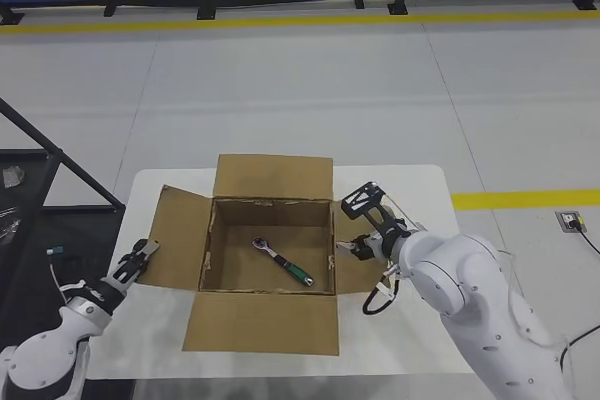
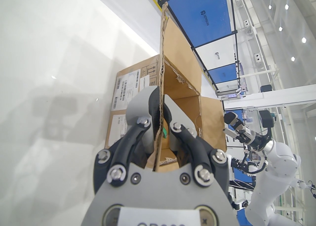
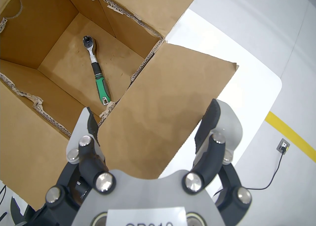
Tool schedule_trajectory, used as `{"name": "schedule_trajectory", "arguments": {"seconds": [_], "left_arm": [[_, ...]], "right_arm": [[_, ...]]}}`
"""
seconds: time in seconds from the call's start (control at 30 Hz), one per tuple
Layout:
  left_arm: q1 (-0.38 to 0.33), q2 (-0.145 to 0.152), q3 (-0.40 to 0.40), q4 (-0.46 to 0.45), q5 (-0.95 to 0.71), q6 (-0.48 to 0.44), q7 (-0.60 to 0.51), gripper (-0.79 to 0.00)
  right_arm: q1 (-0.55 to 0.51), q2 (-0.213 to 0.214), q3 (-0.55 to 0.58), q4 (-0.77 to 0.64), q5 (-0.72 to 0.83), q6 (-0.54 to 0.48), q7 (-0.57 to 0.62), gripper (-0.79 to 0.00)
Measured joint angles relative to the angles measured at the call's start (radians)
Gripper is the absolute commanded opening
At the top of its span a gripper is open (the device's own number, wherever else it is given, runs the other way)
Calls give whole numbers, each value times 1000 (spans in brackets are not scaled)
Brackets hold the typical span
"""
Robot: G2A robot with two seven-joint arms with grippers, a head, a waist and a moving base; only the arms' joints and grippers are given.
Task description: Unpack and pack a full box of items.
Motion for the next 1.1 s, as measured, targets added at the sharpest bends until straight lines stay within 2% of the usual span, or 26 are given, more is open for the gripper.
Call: {"name": "schedule_trajectory", "arguments": {"seconds": [0.17, 0.2, 0.23, 0.27, 0.3, 0.5, 0.6, 0.7, 0.9, 1.1], "left_arm": [[-11, 3, 1, 13, -11, 0, 2, -785], [-13, 3, 1, 14, -13, -1, 1, -717], [-15, 4, 0, 16, -15, -2, -1, -554], [-16, 5, 0, 18, -17, -3, -1, -212], [-17, 5, 0, 19, -20, -6, -2, 0], [-7, 8, -8, 22, -51, -29, -14, 0], [8, 9, -20, 17, -82, -51, -9, 0], [30, 10, -37, 4, -114, -74, -4, 0], [82, 10, -73, -29, -178, -117, 0, 0], [128, 7, -84, -48, -229, -177, 30, 0]], "right_arm": [[-22, 2, -13, -4, -45, -61, -101, 0], [-22, 1, -18, -12, -62, -57, -118, 0], [-22, 0, -27, -26, -88, -50, -140, 0], [-21, -2, -35, -35, -109, -45, -150, 0], [-18, -3, -44, -44, -127, -40, -155, 0], [88, -29, -130, -18, -133, -56, -99, 0], [196, -58, -201, 80, -61, -95, -50, 0], [326, -102, -295, 235, 31, -124, -35, 0], [545, -229, -510, 619, 223, -221, -79, 0], [660, -404, -699, 974, 353, -303, -145, 0]]}}
